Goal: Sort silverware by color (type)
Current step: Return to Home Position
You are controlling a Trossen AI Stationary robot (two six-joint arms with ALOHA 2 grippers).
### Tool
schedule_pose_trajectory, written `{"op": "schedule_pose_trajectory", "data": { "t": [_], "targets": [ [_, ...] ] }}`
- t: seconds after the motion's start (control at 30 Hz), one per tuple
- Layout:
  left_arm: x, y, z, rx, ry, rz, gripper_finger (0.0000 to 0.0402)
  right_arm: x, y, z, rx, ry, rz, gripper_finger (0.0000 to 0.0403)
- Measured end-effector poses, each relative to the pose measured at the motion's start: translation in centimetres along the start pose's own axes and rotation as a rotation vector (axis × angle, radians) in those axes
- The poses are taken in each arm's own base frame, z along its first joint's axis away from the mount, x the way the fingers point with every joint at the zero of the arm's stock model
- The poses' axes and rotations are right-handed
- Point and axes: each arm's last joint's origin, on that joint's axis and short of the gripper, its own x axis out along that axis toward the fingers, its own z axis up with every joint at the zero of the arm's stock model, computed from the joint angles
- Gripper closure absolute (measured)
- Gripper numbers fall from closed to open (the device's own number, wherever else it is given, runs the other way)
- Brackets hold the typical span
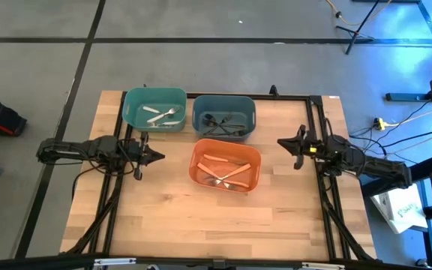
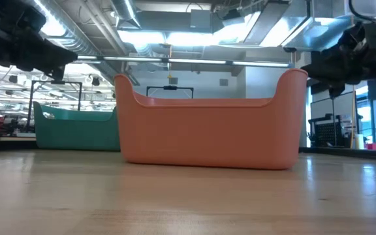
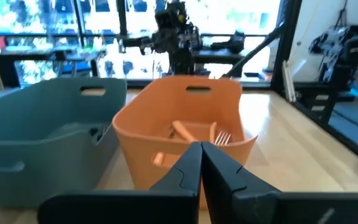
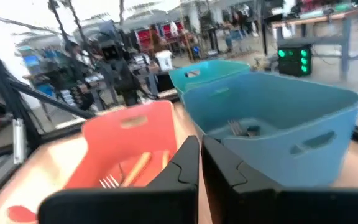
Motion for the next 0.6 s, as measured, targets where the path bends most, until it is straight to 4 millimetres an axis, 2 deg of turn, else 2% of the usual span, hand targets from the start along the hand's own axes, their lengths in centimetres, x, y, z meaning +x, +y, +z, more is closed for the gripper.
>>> {"op": "schedule_pose_trajectory", "data": {
  "t": [0.27,0.6],
  "targets": [
    [0.36,-0.2,-0.35,0.046,-0.081,-0.064,0.0399,-0.05,0.05,-0.07,-0.022,-0.003,0.024,0.0393],
    [0.39,-0.2,-0.36,0.066,-0.084,-0.063,0.0395,0.01,-0.01,-0.13,-0.002,0.003,0.006,0.0393]
  ]
}}
